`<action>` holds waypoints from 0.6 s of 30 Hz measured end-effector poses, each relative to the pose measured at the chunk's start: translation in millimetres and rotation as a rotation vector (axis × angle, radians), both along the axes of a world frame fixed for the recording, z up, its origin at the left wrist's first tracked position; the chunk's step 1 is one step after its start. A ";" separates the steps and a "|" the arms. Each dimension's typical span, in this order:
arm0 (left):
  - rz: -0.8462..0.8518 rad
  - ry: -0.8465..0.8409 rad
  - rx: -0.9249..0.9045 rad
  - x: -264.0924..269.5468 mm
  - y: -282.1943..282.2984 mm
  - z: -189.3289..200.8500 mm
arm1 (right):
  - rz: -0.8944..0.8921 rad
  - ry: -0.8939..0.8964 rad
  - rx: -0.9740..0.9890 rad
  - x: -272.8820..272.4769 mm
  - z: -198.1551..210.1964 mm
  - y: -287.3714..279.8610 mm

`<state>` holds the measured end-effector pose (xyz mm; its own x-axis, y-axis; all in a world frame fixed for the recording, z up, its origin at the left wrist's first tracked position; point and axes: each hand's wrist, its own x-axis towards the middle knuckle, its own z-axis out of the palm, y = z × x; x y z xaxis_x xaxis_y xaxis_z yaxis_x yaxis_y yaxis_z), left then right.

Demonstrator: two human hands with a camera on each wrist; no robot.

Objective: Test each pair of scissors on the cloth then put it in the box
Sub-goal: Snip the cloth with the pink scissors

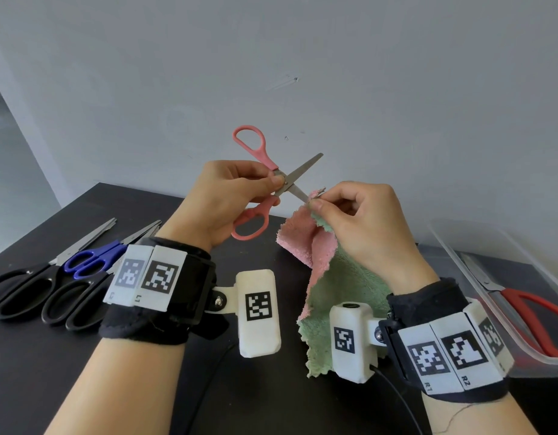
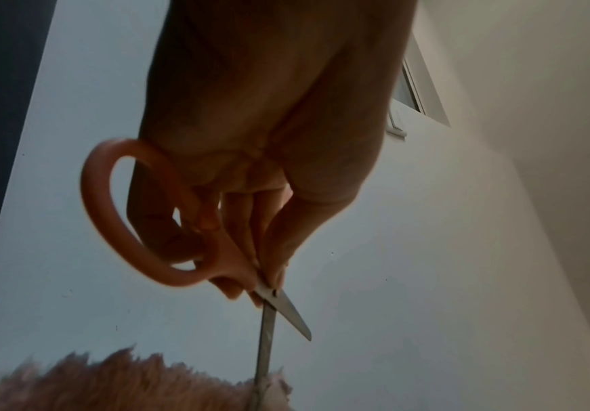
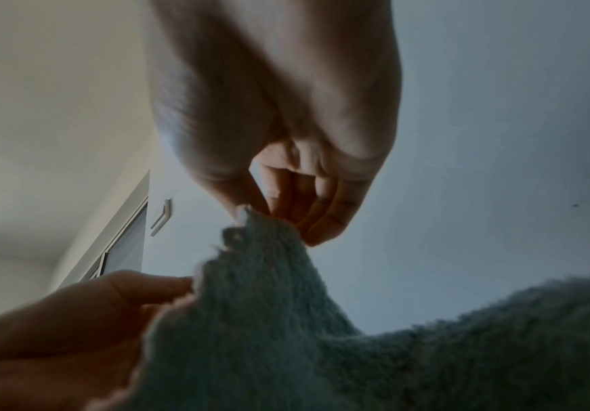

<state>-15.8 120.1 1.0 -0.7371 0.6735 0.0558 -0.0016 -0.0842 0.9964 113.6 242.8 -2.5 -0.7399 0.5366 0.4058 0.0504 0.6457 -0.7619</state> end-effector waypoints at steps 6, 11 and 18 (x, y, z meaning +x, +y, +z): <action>0.007 -0.019 -0.002 3.8 1.4 0.9 | -0.071 0.044 0.030 -1.9 -3.1 2.5; 0.034 0.015 0.009 3.7 -0.3 2.4 | -0.031 0.013 0.013 -0.6 0.3 -0.6; 0.064 0.037 0.012 4.0 1.4 -0.2 | -0.017 -0.030 -0.013 0.7 2.2 0.2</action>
<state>-11.8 121.5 0.8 -0.7758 0.6242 0.0919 0.0414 -0.0950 0.9946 114.2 242.9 -0.3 -0.7421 0.5546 0.3764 0.0842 0.6342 -0.7685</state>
